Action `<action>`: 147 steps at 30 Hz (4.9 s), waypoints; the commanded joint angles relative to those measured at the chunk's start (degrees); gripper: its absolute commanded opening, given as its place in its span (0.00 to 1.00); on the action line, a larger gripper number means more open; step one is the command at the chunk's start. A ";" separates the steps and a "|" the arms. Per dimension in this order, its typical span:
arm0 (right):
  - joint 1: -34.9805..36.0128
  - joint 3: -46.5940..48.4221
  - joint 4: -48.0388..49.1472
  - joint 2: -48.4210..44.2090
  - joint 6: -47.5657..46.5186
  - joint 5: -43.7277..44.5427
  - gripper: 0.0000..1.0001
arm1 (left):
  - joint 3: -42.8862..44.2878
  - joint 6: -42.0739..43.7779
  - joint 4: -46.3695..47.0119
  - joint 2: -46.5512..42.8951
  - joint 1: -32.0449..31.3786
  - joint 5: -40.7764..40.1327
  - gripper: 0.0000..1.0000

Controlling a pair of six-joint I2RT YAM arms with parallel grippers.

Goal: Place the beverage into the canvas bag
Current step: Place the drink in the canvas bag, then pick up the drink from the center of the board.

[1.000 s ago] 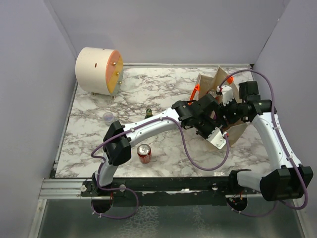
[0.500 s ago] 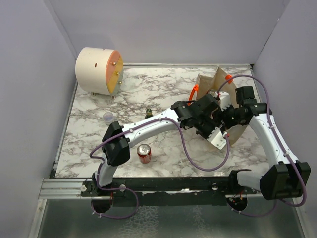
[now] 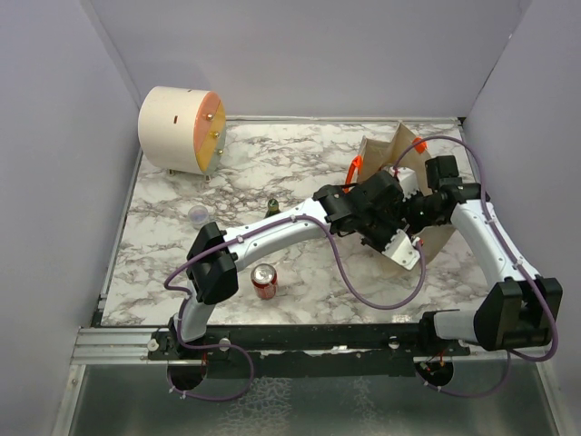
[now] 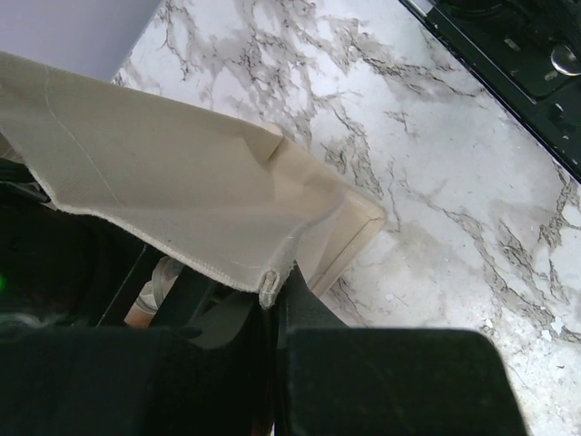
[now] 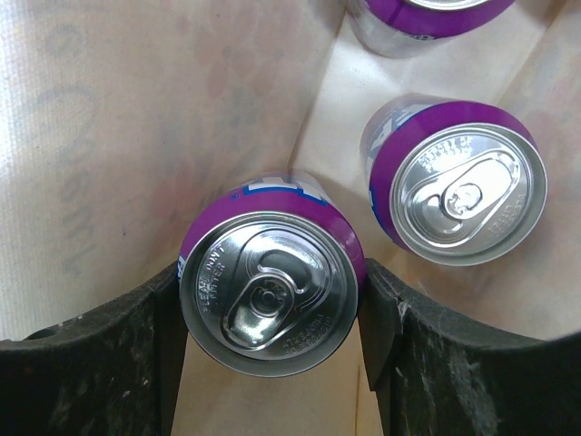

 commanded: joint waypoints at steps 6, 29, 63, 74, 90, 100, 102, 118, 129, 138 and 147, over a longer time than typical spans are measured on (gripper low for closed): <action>1.35 -0.26 2.80 3.31 -1.78 -2.18 0.02 | 2.83 -2.79 6.51 -3.49 -1.32 -2.87 0.00; 1.35 -5.92 7.61 4.33 -9.40 -2.84 0.02 | 4.99 0.40 5.09 -3.25 -1.58 -4.47 0.00; 1.35 -7.11 5.90 1.96 -12.57 -7.40 0.29 | -1.17 -1.70 4.40 -4.66 -1.90 -3.12 0.04; 1.35 -5.30 5.19 1.45 -11.83 -7.65 0.55 | -1.21 -2.29 4.65 -4.65 -1.80 -3.39 0.05; 1.35 0.94 4.37 2.08 -8.70 -7.19 0.80 | -1.33 -2.28 4.27 -4.66 -1.84 -2.82 0.05; 1.35 2.33 3.04 2.05 -8.06 -7.77 0.80 | -2.04 -2.28 4.15 -5.09 -1.87 -2.86 0.05; 1.35 2.88 3.09 2.22 -7.67 -7.76 0.80 | -2.12 -2.22 4.13 -5.10 -1.80 -2.93 0.05; 0.42 11.83 0.29 3.57 -5.27 -8.59 0.78 | -2.33 -2.72 3.28 -5.17 -1.82 -2.35 0.09; -1.59 20.21 -6.15 4.05 -5.13 -10.24 0.77 | -3.57 -0.22 1.65 -5.60 -1.84 -1.48 0.05; -4.08 33.51 -23.01 2.99 -12.19 -12.78 0.57 | -3.99 2.15 0.71 -4.14 -1.80 -0.08 0.03; -4.54 28.41 -25.15 -4.58 -19.70 -8.20 0.48 | -5.72 0.17 3.06 -3.88 -1.80 0.26 0.04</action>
